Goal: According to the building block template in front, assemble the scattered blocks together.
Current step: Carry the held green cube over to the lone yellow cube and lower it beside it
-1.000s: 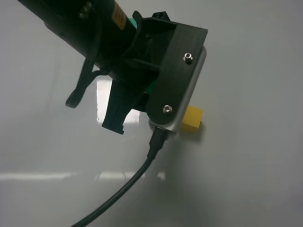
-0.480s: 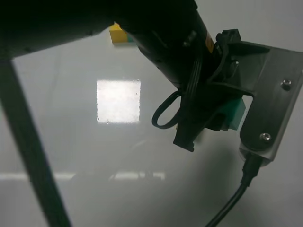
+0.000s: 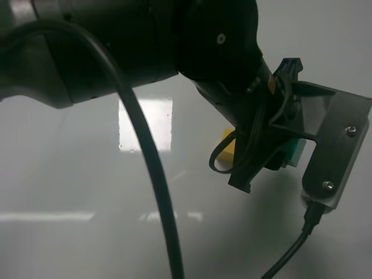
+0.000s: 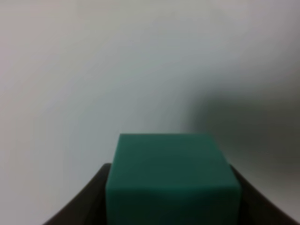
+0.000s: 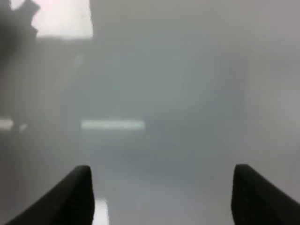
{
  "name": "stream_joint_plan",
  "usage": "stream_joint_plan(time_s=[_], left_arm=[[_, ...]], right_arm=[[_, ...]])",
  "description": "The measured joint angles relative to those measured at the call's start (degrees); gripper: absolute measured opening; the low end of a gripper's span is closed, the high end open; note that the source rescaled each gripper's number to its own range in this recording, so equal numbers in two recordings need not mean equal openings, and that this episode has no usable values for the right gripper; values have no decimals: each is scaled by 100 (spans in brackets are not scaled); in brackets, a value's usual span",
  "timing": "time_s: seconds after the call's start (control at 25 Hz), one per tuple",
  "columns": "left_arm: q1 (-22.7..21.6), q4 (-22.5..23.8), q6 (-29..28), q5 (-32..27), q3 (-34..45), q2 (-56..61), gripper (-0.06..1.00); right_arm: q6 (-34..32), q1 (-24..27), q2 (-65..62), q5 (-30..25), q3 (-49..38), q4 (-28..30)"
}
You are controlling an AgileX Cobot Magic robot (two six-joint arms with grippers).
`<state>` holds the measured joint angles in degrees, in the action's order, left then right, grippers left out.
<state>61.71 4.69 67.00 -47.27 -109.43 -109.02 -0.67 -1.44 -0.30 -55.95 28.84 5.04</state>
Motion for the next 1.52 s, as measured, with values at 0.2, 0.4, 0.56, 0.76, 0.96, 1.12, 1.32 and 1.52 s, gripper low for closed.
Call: stream_joint_plan(time_s=[0.2,0.4,0.56,0.76,0.96,1.12,1.32,1.52], left_arm=[[-160,4,0,-7,0,-143,0],[-240,6,0,-7,0,-234,0],[-303,6,-5,-22,0,-241,0],[-327,6,-23,-173,0,-241,0],[-327,83,-105,-305,0,-241,0],[-327,170,-246,-461,-4,-241,0],[-327,188,-257,-610,-4,-241,0],[-327,193,-251,-666,-4,-246,0]], right_arm=[[0,0,0,0,0,0],[0,0,0,0,0,0],[0,0,0,0,0,0],[0,0,0,0,0,0],[0,0,0,0,0,0],[0,0,0,0,0,0],[0,0,0,0,0,0],[0,0,0,0,0,0]])
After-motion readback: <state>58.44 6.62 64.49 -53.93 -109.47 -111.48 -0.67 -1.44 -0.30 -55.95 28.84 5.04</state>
